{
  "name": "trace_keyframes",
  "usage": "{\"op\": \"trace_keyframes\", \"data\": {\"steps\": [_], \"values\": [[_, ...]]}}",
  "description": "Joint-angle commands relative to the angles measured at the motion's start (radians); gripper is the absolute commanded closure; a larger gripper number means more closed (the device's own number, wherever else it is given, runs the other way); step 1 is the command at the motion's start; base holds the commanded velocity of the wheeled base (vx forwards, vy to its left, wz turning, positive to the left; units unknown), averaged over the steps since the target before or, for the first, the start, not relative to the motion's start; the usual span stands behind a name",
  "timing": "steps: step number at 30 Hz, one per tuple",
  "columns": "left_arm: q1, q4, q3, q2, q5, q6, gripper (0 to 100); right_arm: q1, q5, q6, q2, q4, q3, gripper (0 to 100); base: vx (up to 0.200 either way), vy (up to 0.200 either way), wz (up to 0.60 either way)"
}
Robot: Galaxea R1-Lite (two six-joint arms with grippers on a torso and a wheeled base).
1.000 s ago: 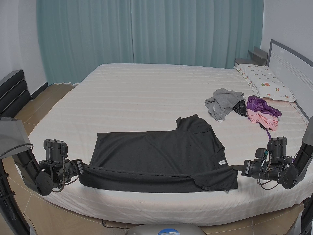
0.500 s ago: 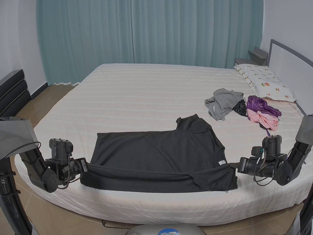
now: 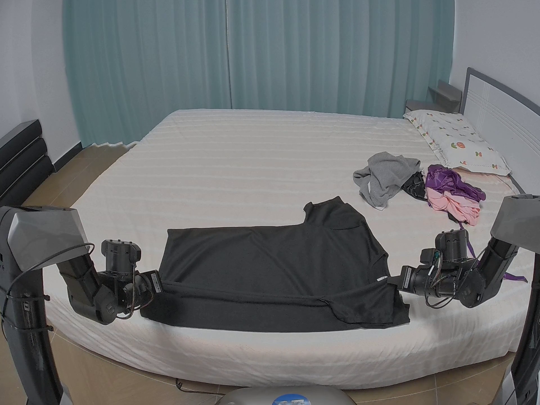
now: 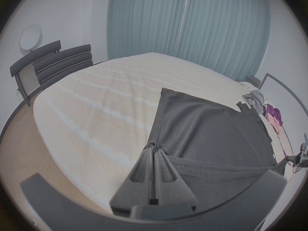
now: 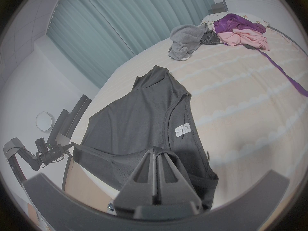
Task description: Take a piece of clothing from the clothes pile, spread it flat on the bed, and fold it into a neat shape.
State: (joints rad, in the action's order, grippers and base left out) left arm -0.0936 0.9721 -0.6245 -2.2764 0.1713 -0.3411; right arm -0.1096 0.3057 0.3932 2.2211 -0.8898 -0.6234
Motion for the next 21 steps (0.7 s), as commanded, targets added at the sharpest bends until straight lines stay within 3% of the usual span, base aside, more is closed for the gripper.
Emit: {"op": "trace_keyframes", "data": {"steps": [1, 8, 9, 10, 11, 21], "values": [[0.002, 0.000, -0.044, -0.069, -0.001, -0.004, 100, 0.002, 0.000, 0.000, 0.061, 0.008, -0.044, 100, 0.000, 0.000, 0.00], [0.000, 0.000, -0.093, -0.114, 0.001, -0.073, 100, 0.001, 0.000, -0.005, 0.097, 0.008, -0.059, 100, 0.000, 0.000, 0.00], [0.000, 0.000, -0.093, -0.114, 0.001, -0.073, 0, 0.001, 0.000, -0.005, 0.097, 0.008, -0.059, 100, 0.000, 0.000, 0.00], [0.000, -0.001, -0.098, -0.121, -0.001, -0.076, 0, 0.001, 0.000, -0.008, 0.101, 0.008, -0.059, 100, 0.000, 0.000, 0.00], [0.000, 0.000, -0.098, -0.123, -0.001, -0.076, 0, -0.001, 0.000, -0.008, 0.101, 0.008, -0.061, 0, 0.000, 0.000, 0.00], [0.005, 0.017, -0.058, -0.020, -0.009, -0.213, 0, 0.002, 0.003, 0.013, 0.005, -0.014, 0.008, 0, 0.000, 0.000, 0.00]]}}
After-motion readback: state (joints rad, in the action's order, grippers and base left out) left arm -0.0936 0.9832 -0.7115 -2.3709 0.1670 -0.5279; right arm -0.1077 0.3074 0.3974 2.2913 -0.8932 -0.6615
